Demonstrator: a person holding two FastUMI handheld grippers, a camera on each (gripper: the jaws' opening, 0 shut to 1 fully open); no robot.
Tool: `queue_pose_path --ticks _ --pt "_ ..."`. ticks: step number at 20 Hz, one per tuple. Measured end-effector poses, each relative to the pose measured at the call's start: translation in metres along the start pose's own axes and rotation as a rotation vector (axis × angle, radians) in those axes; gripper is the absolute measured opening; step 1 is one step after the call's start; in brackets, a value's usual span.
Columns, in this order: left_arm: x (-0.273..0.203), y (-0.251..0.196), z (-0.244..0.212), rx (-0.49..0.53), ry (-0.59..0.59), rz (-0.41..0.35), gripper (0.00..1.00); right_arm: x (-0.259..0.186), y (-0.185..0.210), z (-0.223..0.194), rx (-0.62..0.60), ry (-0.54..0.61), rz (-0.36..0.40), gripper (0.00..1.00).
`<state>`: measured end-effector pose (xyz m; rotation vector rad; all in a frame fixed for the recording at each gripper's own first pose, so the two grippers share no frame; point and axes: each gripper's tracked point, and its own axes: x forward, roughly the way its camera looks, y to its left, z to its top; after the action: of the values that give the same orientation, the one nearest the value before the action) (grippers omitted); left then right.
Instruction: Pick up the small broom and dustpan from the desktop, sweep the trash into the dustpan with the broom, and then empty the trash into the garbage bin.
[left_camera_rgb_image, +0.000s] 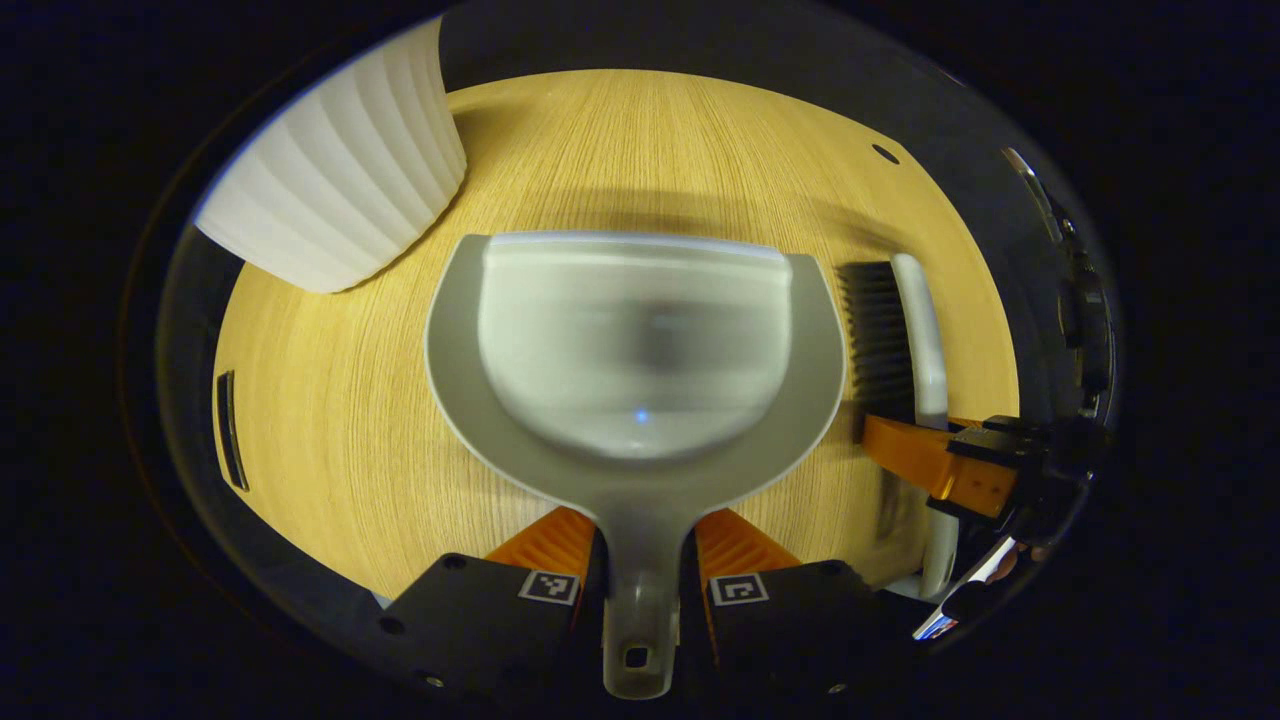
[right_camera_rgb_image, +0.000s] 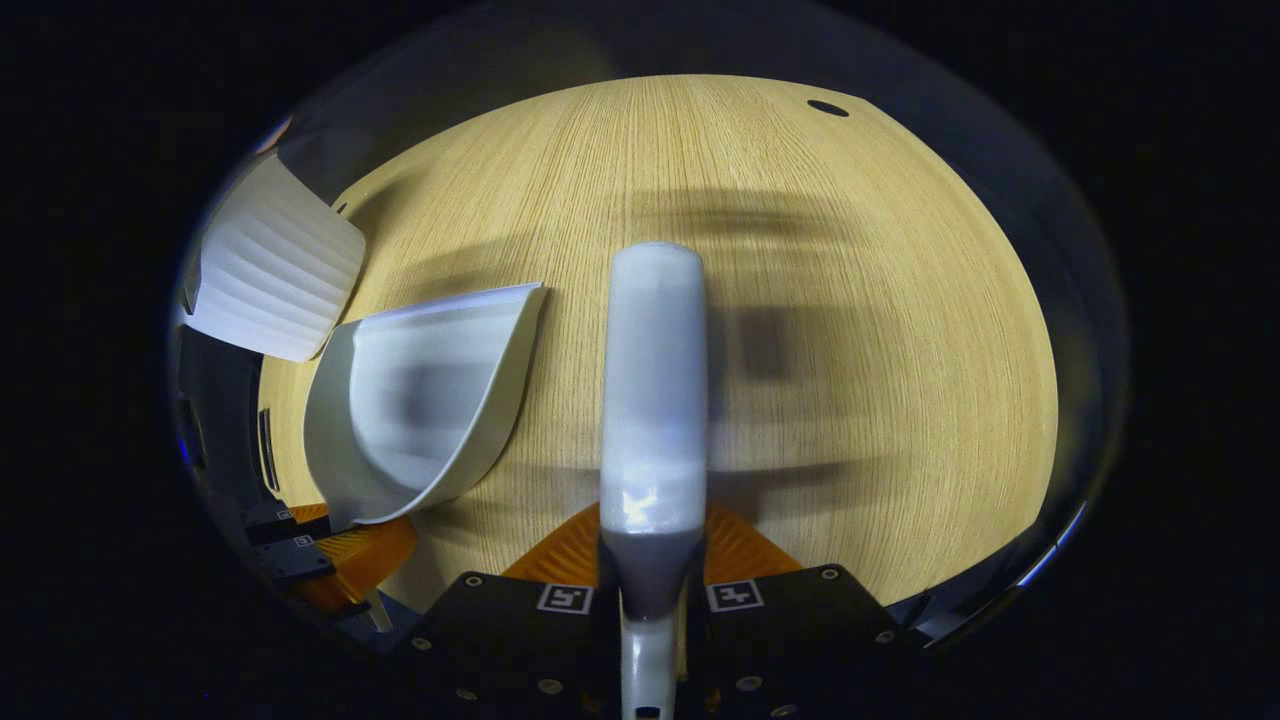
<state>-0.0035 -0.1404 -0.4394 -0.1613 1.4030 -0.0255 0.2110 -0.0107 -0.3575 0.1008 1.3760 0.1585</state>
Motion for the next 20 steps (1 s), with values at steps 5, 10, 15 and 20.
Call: queue_pose_path --ticks 5,10,15,20 --pt "-0.009 -0.002 0.007 0.020 -0.041 0.001 0.49 -0.004 -0.002 0.001 -0.018 -0.031 -0.009 0.36" --pt "-0.039 -0.012 0.015 0.032 -0.117 -0.024 0.85 -0.034 0.004 0.019 -0.015 -0.134 0.045 0.49" --pt "-0.086 -0.015 0.044 0.033 -0.271 -0.023 0.96 -0.099 0.001 0.057 -0.032 -0.350 0.053 0.90" --pt "-0.135 -0.017 0.077 0.056 -0.506 0.005 0.97 -0.179 -0.005 0.108 0.031 -0.695 0.082 0.96"
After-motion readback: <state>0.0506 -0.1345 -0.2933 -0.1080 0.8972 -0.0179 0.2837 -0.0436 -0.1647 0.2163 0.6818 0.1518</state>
